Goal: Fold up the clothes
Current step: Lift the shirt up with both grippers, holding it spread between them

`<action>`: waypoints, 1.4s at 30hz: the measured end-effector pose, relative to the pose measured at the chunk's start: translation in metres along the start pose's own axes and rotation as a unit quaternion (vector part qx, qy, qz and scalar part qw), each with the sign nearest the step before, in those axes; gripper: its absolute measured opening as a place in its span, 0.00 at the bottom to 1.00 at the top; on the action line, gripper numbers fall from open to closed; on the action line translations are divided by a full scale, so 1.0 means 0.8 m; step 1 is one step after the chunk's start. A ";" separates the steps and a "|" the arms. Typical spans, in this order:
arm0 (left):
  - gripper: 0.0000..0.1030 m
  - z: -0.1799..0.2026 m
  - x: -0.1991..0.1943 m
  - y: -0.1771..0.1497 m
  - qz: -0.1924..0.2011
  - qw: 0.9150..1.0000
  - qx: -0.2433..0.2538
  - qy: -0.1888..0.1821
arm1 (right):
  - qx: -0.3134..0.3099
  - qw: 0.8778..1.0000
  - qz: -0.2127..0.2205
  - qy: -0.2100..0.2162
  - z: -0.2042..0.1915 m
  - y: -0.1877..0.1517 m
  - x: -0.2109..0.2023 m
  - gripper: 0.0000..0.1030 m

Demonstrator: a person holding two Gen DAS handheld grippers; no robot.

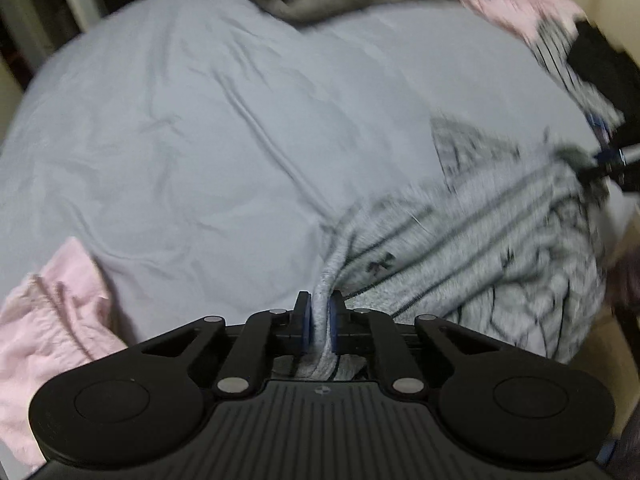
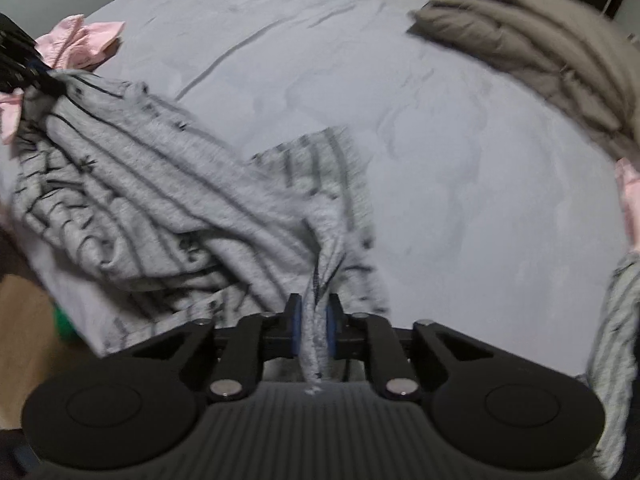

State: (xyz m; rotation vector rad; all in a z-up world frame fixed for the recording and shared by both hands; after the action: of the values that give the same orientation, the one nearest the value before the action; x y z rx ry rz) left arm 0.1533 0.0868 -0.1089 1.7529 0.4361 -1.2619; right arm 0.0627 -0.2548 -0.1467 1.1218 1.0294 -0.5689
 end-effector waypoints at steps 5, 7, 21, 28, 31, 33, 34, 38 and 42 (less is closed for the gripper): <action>0.04 -0.013 -0.037 0.019 0.071 0.996 -0.033 0.045 | -0.014 0.995 0.057 -0.087 0.019 0.017 -0.028 0.09; 0.04 -0.017 -0.052 0.027 0.102 0.992 -0.039 0.064 | -0.028 0.988 0.087 -0.125 0.022 0.027 -0.044 0.08; 0.02 -0.010 -0.225 0.086 0.302 0.943 -0.055 0.129 | -0.015 0.927 0.280 -0.248 0.055 0.097 -0.225 0.06; 0.02 0.011 -0.382 0.121 0.427 0.892 -0.032 0.144 | -0.011 0.866 0.396 -0.305 0.052 0.125 -0.400 0.05; 0.02 0.021 -0.451 0.128 0.484 0.861 -0.031 0.151 | 0.000 0.836 0.450 -0.314 0.038 0.127 -0.476 0.05; 0.02 0.031 -0.493 0.131 0.516 0.843 -0.031 0.150 | 0.004 0.814 0.484 -0.322 0.025 0.126 -0.523 0.05; 0.02 0.037 -0.513 0.131 0.530 0.834 -0.031 0.149 | 0.005 0.802 0.500 -0.326 0.018 0.125 -0.545 0.05; 0.02 0.070 -0.579 0.123 0.578 0.800 -0.017 0.161 | -0.006 0.764 0.550 -0.337 -0.016 0.115 -0.610 0.05; 0.02 0.095 -0.627 0.106 0.616 0.770 -0.013 0.168 | -0.009 0.736 0.585 -0.340 -0.042 0.095 -0.656 0.05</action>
State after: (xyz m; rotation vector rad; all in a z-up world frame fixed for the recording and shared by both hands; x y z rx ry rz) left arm -0.0375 0.0854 0.3684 1.6749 -0.4981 0.0139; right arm -0.1237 -0.2540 0.3508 1.1632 -0.3980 0.1037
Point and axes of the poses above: each gripper's, at about its wrist camera, not at the fingertips, and x roughly the way its jaws point, z to its right, y to its top, the point moved 9 cm from there along x, roughly the way its jaws point, and after that the axes turned 1 degree about y, right-handed, at the moved point
